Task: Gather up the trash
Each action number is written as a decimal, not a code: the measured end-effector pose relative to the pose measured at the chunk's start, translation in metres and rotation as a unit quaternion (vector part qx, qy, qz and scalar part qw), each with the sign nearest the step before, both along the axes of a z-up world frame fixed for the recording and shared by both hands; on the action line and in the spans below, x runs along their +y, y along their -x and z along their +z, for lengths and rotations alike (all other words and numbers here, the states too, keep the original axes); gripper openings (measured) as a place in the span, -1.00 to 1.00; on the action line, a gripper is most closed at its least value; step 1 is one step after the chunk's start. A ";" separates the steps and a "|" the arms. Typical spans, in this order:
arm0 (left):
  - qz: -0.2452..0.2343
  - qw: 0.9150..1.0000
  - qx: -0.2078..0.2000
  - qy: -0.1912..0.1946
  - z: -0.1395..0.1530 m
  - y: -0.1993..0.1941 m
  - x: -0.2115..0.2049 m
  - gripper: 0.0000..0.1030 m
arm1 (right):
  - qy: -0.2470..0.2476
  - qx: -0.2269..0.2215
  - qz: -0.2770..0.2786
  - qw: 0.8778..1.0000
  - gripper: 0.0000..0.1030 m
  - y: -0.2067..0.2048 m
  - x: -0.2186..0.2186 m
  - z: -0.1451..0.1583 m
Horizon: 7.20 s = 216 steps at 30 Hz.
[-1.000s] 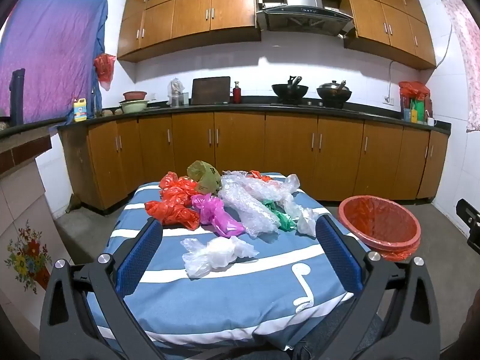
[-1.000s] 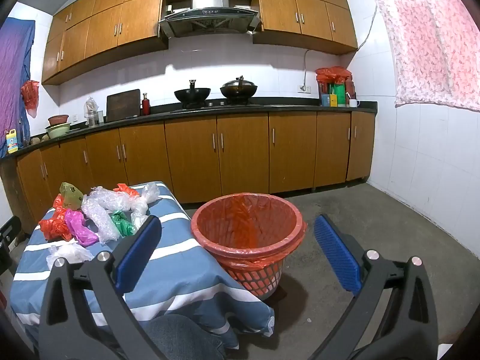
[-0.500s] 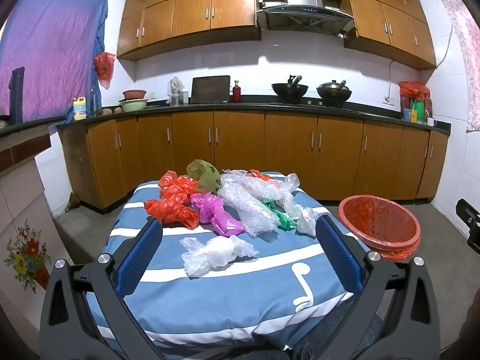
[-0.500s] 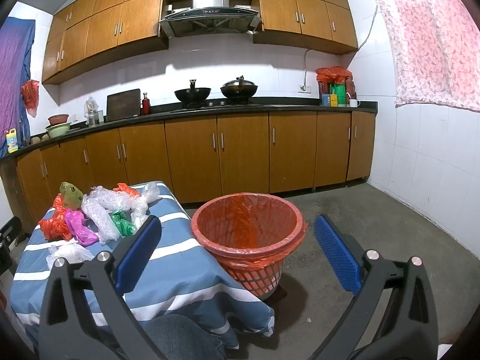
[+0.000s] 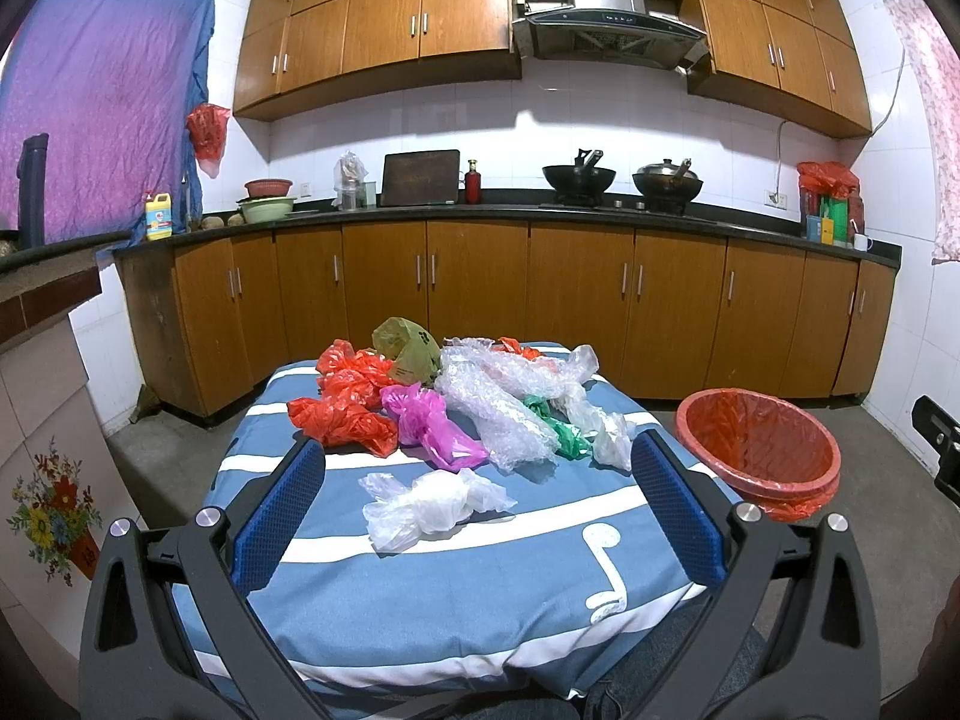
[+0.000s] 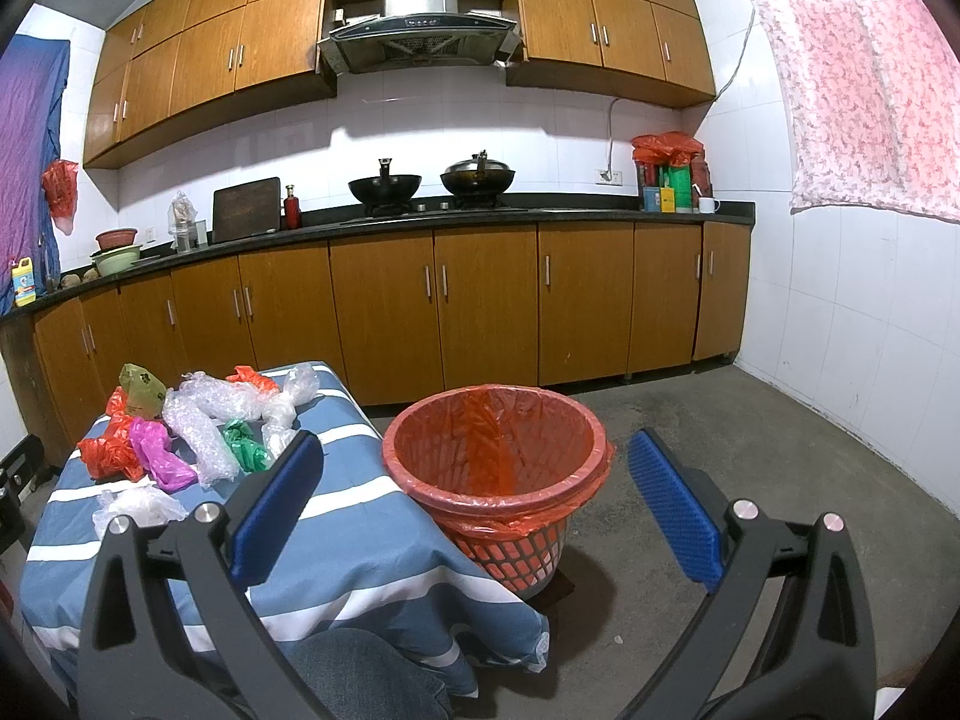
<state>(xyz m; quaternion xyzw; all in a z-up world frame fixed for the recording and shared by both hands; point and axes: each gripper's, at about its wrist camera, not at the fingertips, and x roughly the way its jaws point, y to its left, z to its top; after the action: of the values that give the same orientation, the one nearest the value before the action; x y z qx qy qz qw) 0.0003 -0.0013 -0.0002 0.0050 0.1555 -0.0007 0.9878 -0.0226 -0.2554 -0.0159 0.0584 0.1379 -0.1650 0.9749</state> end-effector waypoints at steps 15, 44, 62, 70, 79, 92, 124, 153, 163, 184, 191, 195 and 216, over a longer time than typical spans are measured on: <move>0.000 1.000 0.001 0.000 0.000 0.000 -0.003 0.96 | 0.000 0.000 0.000 1.000 0.93 0.000 -0.001 0.000; 0.000 1.000 0.002 0.001 -0.001 0.000 -0.010 0.96 | -0.001 0.001 0.000 1.000 0.93 0.000 -0.001 -0.001; 0.001 1.000 0.004 0.000 -0.002 -0.001 -0.014 0.96 | -0.001 0.002 0.000 1.000 0.93 -0.002 0.000 -0.003; 0.013 1.000 0.013 -0.003 -0.007 -0.004 -0.015 0.96 | 0.001 0.005 0.016 1.000 0.93 -0.008 0.000 -0.004; 0.043 0.998 0.039 0.003 -0.020 -0.020 0.015 0.96 | -0.021 0.037 0.074 0.996 0.93 -0.051 0.019 -0.012; 0.073 0.995 0.073 -0.002 -0.041 -0.059 0.061 0.96 | -0.053 0.116 0.149 0.981 0.68 -0.167 0.054 -0.041; -0.008 0.990 0.139 -0.032 -0.077 -0.128 0.046 0.94 | -0.073 0.235 0.199 0.949 -0.61 -0.293 0.086 -0.110; -0.052 0.968 0.243 0.039 -0.106 -0.184 0.052 -0.16 | -0.099 0.195 0.198 0.956 -0.63 -0.253 0.065 -0.079; -0.042 0.971 0.228 0.059 -0.099 -0.173 0.053 -0.46 | -0.102 0.183 0.196 0.958 -0.63 -0.240 0.059 -0.074; -0.079 0.983 0.161 0.049 -0.035 -0.155 -0.004 -0.46 | -0.112 0.139 0.167 0.970 -0.64 -0.196 0.004 -0.041; -0.105 0.982 0.148 0.047 -0.022 -0.158 -0.036 -0.46 | -0.110 0.130 0.147 0.974 -0.64 -0.186 -0.021 -0.037; -0.120 0.981 0.144 0.044 -0.018 -0.160 -0.056 -0.47 | -0.108 0.124 0.131 0.978 -0.64 -0.182 -0.040 -0.035; -0.237 0.960 0.149 0.030 -0.023 -0.209 -0.195 -0.47 | -0.104 0.120 0.064 0.985 -0.64 -0.217 -0.123 -0.041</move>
<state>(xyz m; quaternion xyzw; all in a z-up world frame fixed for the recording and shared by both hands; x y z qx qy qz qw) 0.2092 -0.1963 -0.0228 0.0116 0.2947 -0.2403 0.9248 0.1948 -0.3785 -0.0566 0.1304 0.2734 -0.0931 0.9485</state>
